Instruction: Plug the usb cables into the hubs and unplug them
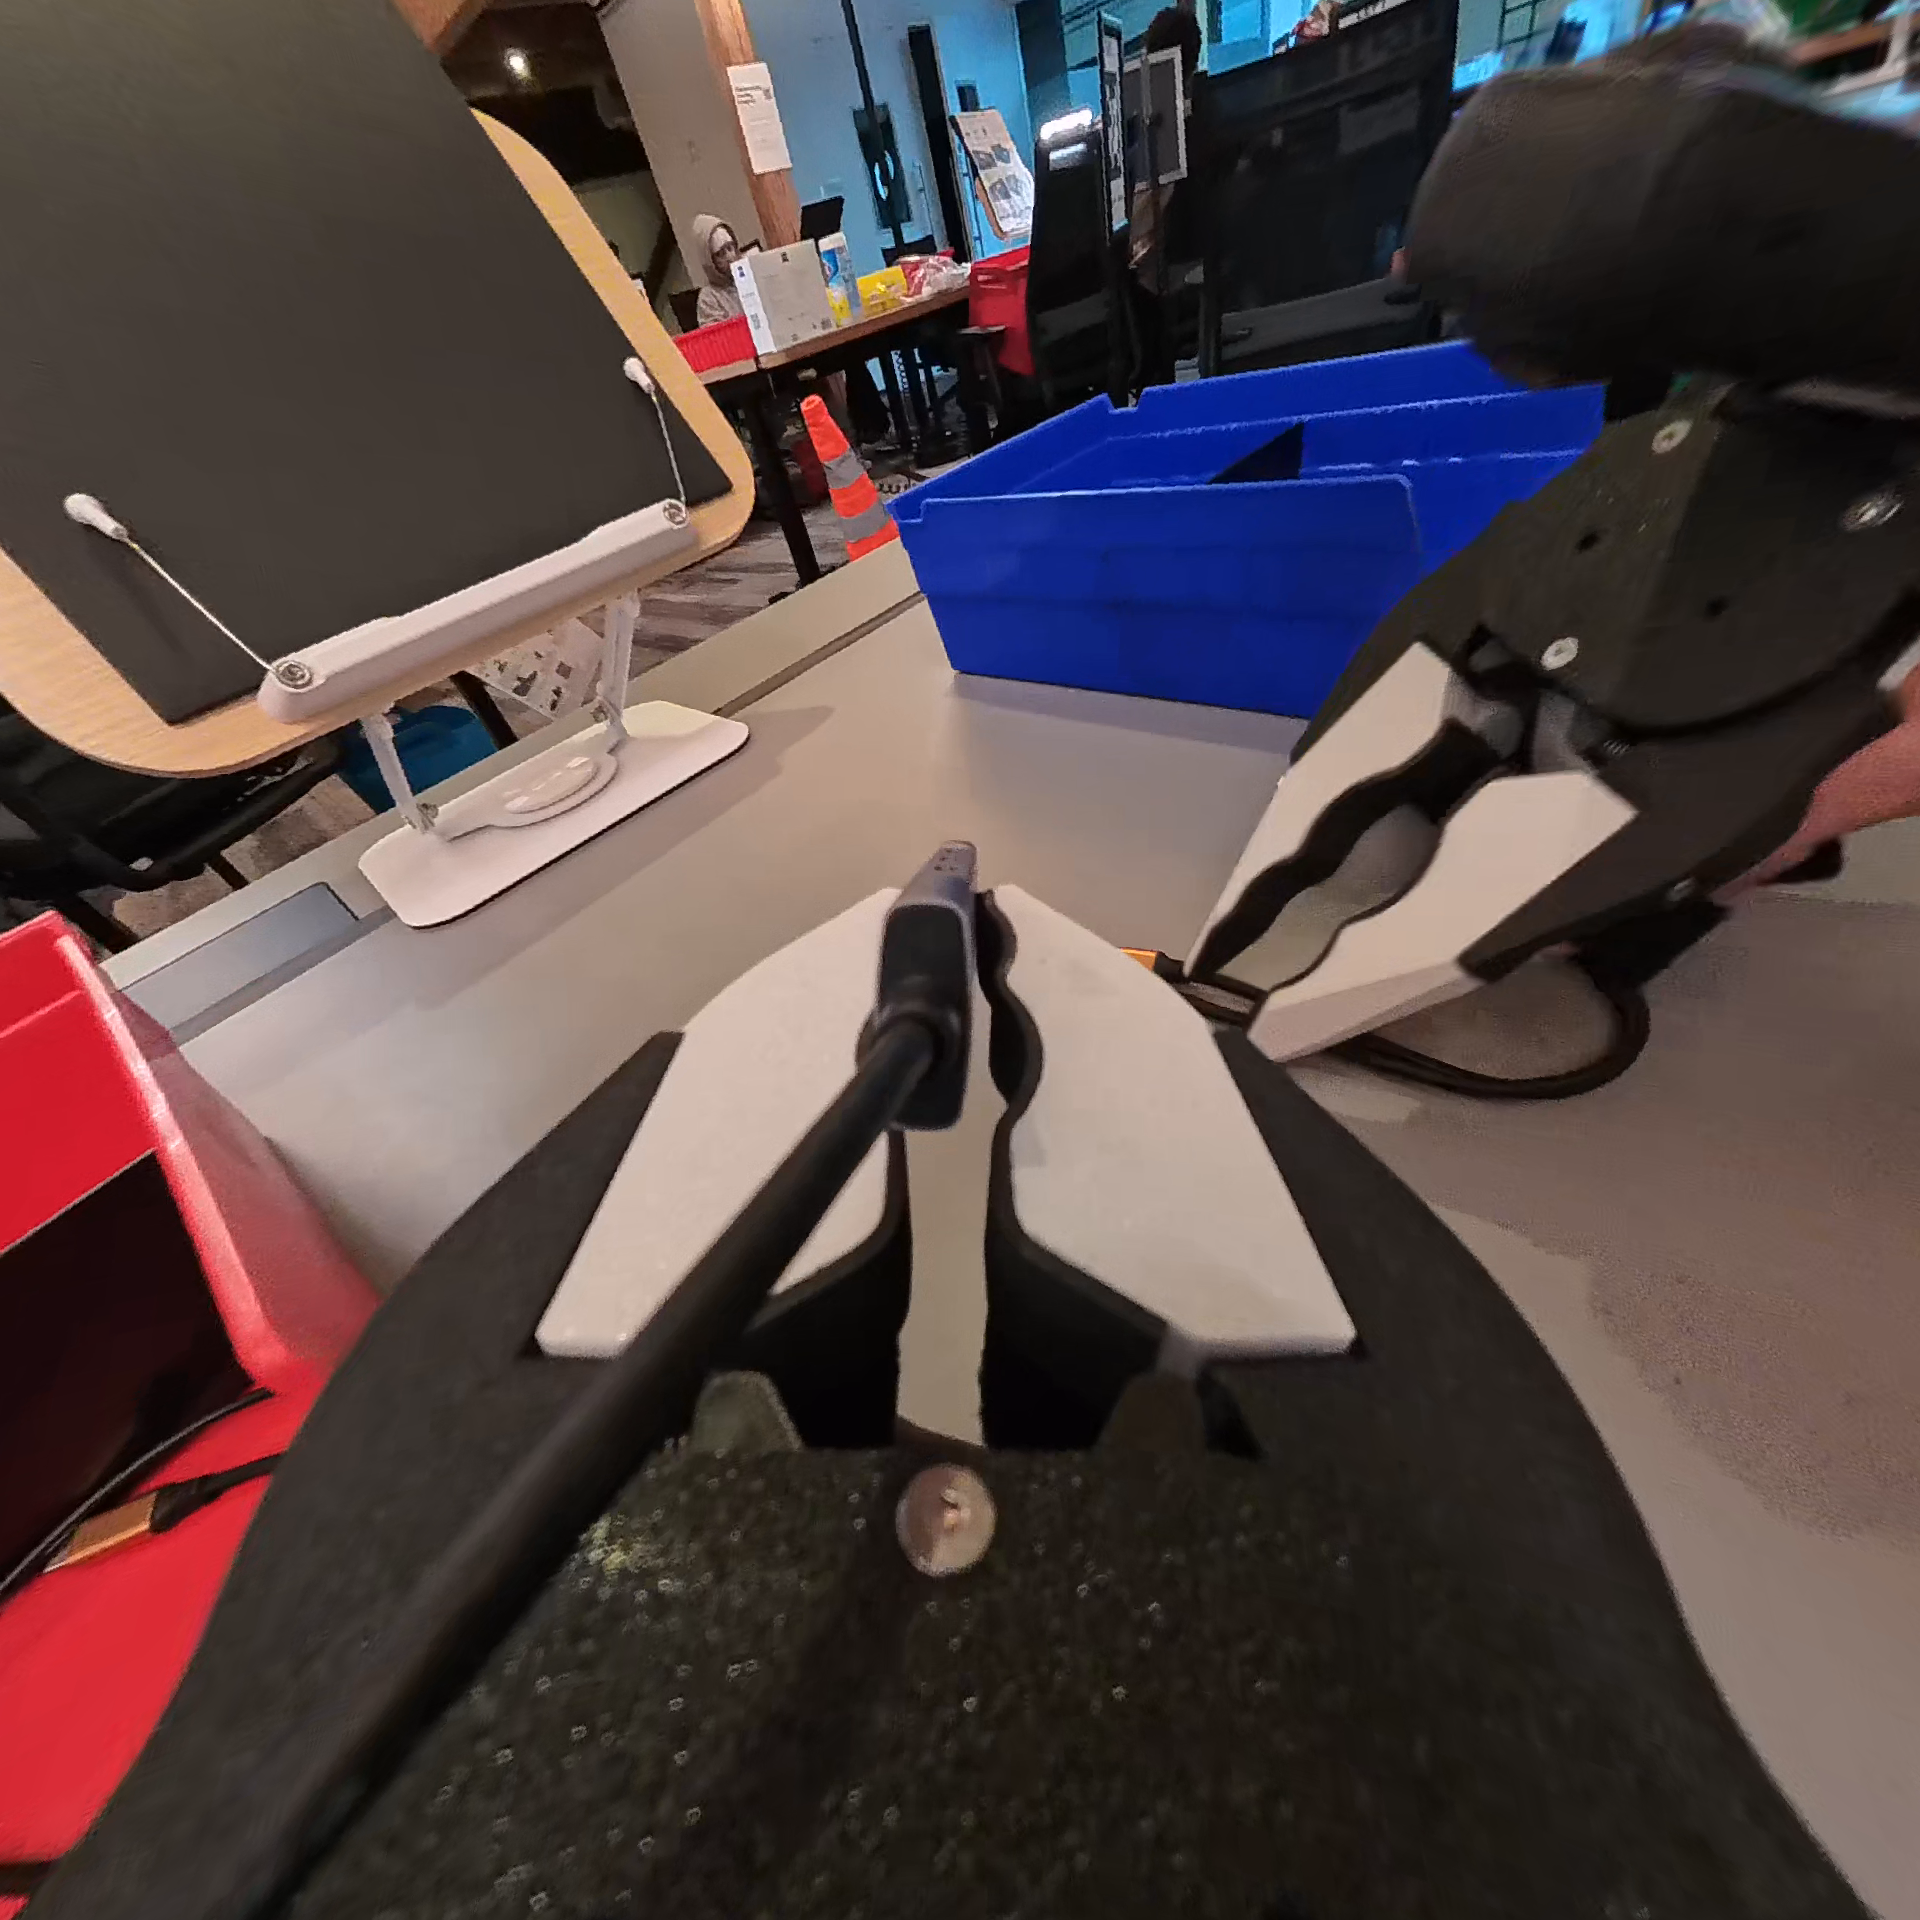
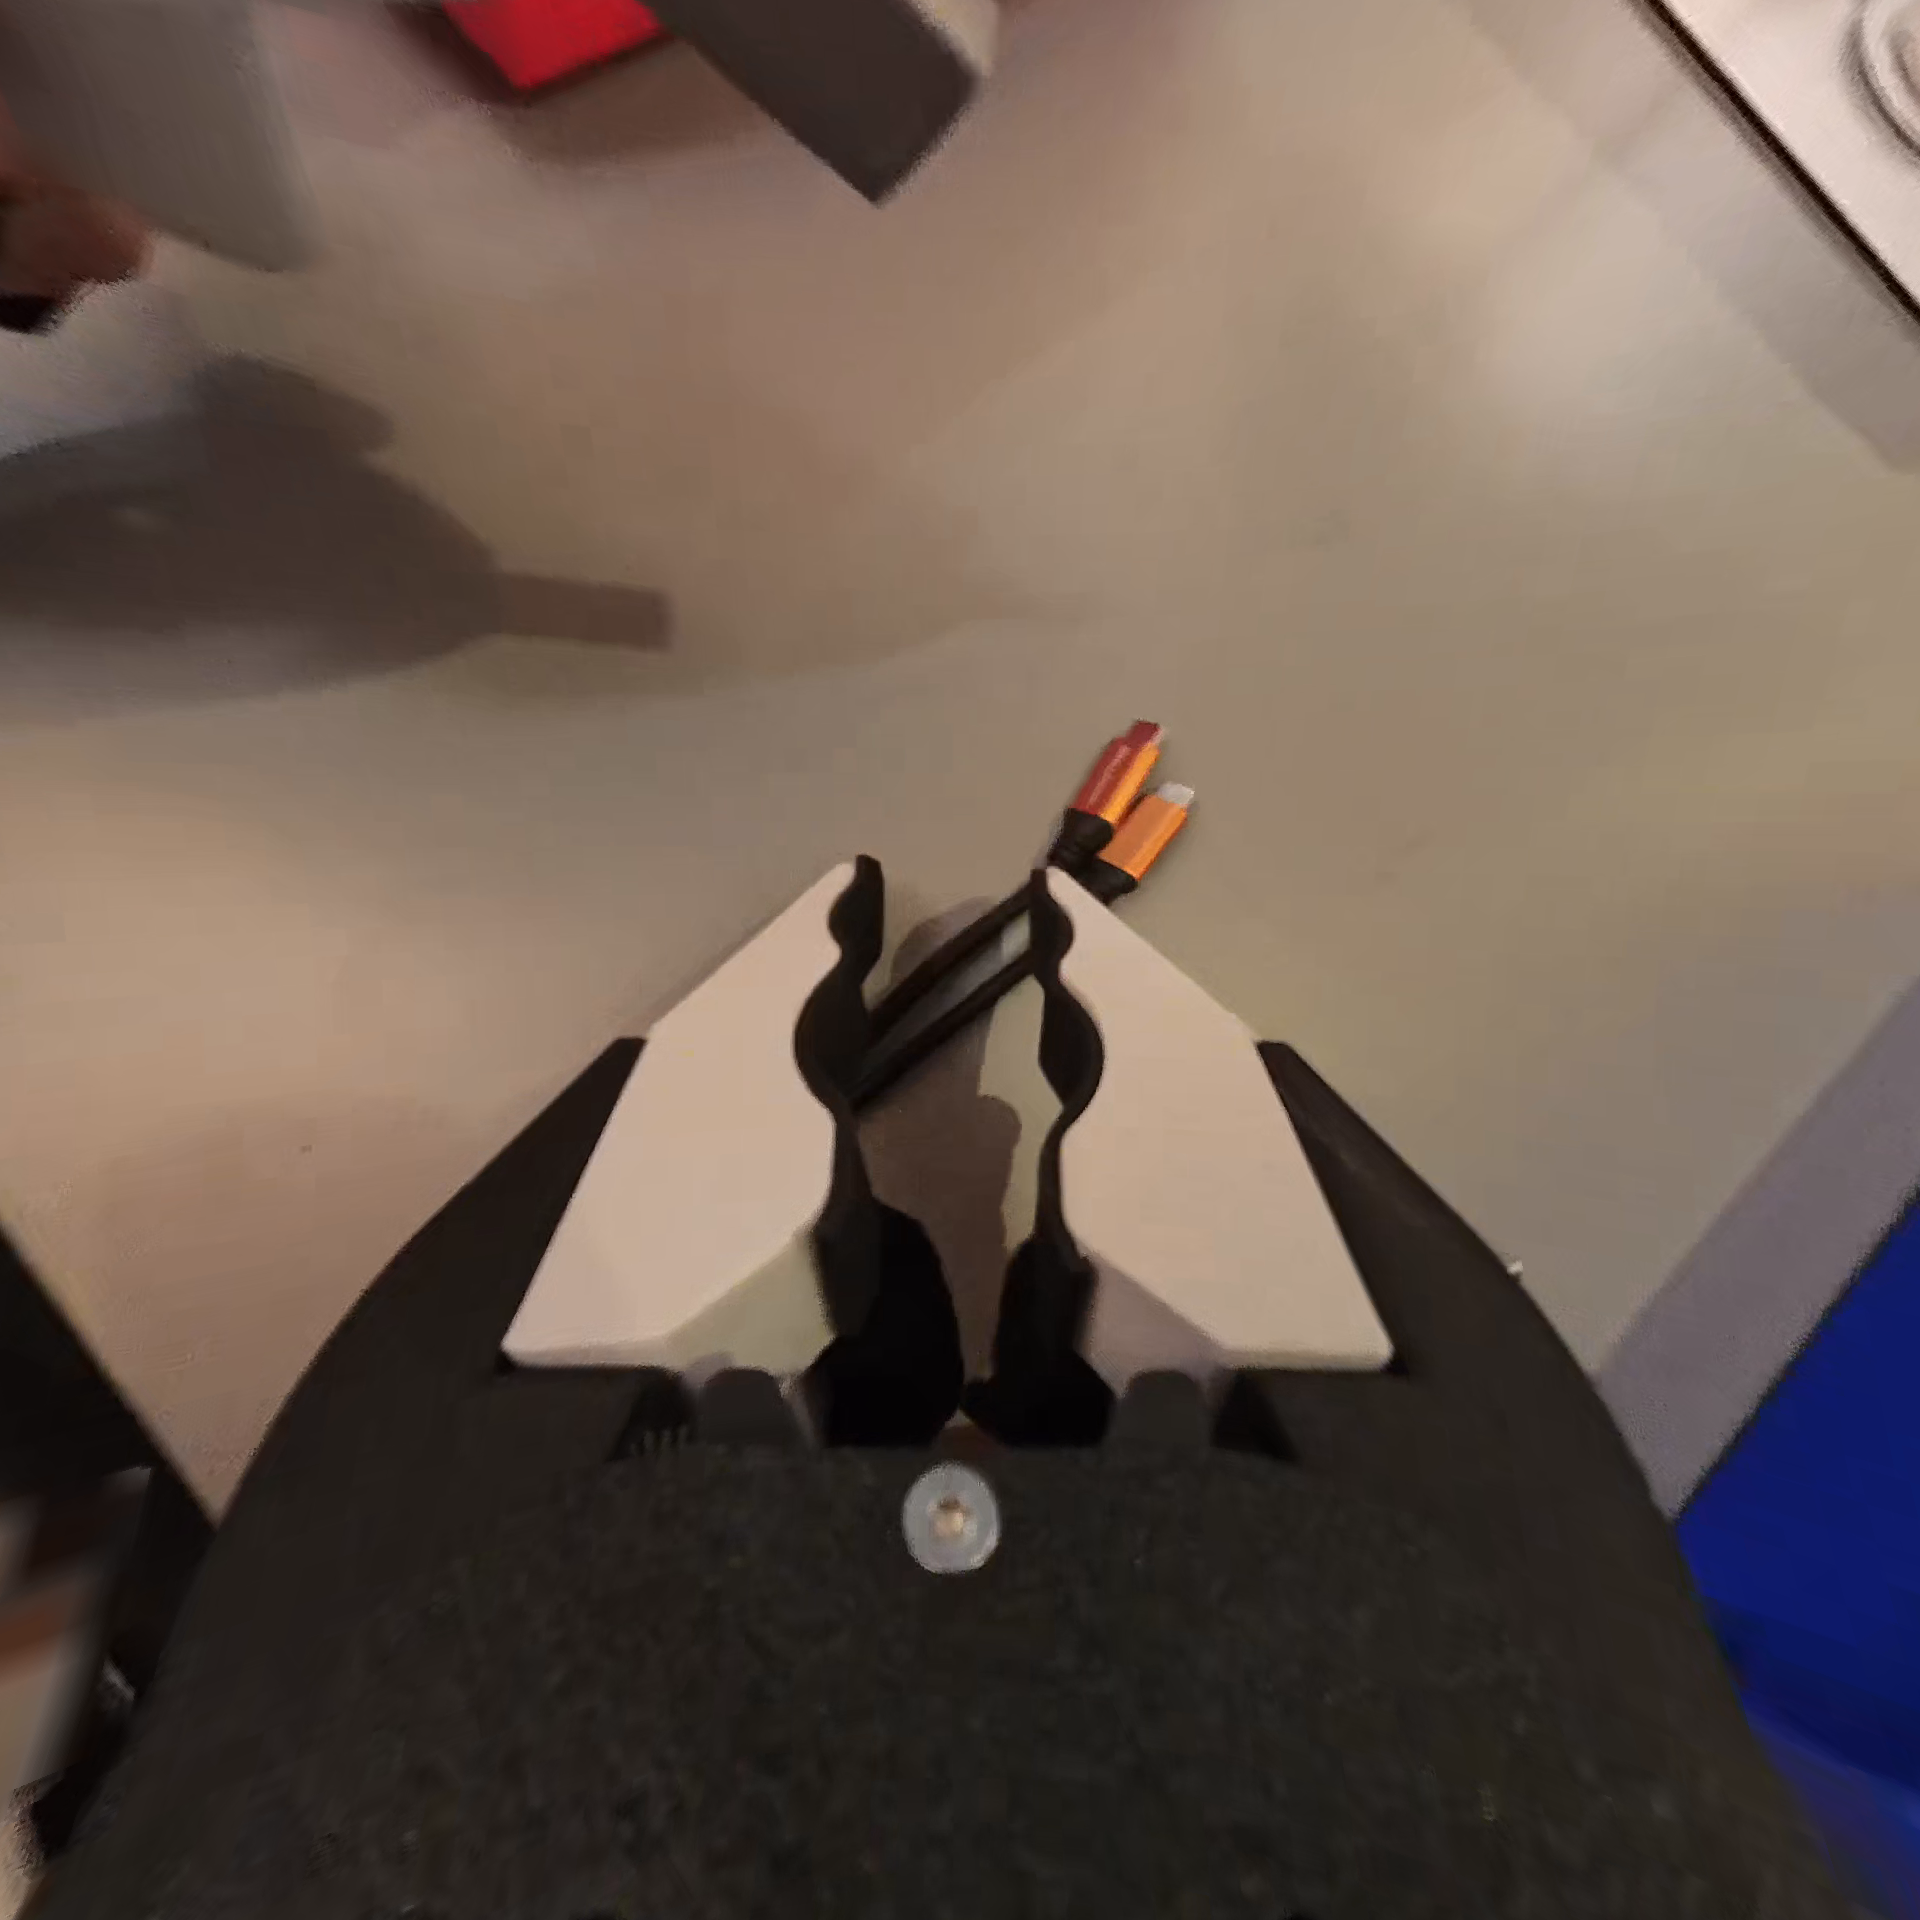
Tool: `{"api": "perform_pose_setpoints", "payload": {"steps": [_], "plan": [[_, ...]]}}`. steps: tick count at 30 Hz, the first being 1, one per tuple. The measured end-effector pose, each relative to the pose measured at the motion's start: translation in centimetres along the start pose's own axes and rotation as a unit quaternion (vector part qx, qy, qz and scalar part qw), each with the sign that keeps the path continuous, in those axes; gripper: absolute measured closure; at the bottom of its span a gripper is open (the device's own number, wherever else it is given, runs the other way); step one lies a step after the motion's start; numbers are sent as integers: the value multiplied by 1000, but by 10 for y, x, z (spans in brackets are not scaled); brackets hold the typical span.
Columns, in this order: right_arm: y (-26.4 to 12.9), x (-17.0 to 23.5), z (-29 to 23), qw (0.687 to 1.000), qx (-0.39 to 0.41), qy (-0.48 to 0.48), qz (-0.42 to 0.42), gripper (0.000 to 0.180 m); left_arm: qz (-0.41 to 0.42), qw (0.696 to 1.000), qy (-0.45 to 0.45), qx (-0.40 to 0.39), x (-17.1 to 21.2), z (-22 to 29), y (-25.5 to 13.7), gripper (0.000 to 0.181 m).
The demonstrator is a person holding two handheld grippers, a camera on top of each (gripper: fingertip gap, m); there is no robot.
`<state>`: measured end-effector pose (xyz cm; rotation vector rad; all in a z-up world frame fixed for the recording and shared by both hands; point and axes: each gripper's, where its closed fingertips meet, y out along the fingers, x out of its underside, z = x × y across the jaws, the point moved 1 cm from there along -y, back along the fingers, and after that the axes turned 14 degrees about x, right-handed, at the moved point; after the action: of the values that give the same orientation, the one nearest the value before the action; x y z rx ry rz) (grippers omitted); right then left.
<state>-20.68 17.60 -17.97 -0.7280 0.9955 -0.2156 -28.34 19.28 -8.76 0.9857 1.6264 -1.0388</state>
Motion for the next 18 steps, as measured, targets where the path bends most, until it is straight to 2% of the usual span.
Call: {"api": "perform_pose_setpoints", "payload": {"steps": [3,7,9,14,18], "plan": [[8,9,10,998,60,1,-28,156,2,1000,1,1,-1,1,-1,171],[12,9,9,998,59,12,-26,173,-1,1000,-4,9,3,1,1,171],[12,9,9,998,49,16,-27,174,-3,1000,-4,13,3,2,2,171],[3,7,-7,998,-52,-36,5,176,-13,1000,8,24,5,8,6,171],[-31,-17,5,990,-119,-25,66,178,-29,998,55,26,7,12,7,171]]}}
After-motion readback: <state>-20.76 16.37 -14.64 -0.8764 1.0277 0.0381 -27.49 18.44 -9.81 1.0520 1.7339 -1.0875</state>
